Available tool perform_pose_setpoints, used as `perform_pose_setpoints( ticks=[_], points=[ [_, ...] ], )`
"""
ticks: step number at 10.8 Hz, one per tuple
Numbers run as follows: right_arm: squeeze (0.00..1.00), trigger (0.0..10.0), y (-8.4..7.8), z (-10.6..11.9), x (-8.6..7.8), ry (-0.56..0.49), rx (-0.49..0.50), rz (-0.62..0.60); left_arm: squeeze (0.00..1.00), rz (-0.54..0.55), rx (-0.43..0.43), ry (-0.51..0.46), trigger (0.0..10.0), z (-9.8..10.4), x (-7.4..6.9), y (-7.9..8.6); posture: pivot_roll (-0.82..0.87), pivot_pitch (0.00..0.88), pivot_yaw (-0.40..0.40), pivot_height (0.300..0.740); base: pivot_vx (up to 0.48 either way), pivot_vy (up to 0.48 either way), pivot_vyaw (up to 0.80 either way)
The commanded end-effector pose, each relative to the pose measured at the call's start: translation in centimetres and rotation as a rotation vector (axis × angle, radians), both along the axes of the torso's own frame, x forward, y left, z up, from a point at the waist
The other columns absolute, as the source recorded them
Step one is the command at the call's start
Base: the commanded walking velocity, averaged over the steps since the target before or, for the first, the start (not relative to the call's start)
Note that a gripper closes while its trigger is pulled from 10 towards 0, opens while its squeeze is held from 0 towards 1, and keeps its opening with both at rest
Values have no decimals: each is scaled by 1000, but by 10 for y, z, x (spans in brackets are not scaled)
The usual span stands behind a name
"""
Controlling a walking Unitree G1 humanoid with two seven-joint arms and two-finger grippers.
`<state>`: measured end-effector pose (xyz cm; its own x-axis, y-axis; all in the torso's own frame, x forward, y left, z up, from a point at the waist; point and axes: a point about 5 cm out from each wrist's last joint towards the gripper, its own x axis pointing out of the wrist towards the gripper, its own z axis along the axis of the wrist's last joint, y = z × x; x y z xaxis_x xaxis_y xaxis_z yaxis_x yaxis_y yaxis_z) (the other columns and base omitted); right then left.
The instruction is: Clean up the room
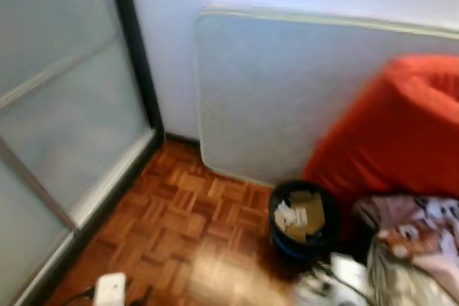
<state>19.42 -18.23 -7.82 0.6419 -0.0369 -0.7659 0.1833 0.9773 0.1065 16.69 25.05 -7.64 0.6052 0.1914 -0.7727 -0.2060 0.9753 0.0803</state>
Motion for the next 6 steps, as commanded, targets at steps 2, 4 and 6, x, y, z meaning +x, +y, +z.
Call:
perform_pose_setpoints(
  ticks=[2,4,6],
  points=[
    [0,10000,-15,-2,-9,25,-31,-17,0,-1,-14,-34,10000,3,9,-6,152,1,-17,740,302,0,0],
    [0,10000,-17,-4,-11,34,-36,-22,0,-2,-15,-43,10000,4,11,-6,150,3,-17,740,306,0,0],
    [0,10000,-16,-4,-11,37,-40,-15,0,1,-14,-56,10000,6,15,-6,152,8,-19,740,306,0,0]
  ],
)
